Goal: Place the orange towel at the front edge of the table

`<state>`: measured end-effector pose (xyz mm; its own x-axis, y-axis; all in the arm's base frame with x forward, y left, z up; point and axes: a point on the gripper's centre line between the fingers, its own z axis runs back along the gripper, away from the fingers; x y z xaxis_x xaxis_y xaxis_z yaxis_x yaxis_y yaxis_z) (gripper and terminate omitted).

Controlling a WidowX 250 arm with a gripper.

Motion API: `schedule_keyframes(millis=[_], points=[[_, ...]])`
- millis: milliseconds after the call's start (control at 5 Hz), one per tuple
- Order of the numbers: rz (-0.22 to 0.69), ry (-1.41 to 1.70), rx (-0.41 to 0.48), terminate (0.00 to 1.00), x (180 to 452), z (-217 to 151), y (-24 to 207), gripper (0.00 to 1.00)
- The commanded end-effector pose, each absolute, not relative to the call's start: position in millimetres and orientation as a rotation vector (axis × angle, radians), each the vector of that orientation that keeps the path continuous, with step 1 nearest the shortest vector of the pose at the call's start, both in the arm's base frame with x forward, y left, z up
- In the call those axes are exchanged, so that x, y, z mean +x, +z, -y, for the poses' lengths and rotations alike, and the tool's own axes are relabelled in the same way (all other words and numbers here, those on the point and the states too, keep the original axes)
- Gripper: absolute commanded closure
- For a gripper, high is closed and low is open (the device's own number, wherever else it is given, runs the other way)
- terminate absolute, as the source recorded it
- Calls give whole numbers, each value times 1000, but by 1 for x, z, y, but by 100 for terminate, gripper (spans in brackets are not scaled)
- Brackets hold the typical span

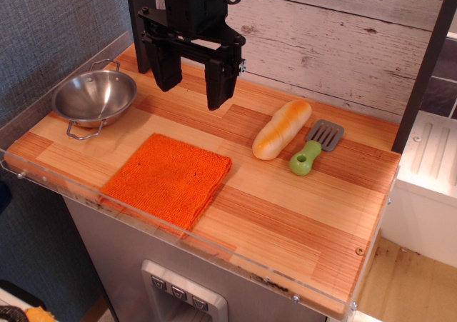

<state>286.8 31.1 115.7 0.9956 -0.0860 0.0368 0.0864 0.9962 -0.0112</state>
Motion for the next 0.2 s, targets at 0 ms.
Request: schedule_keyframes(millis=[0], points=[[106,-86,1,100,289,-30,138,0]])
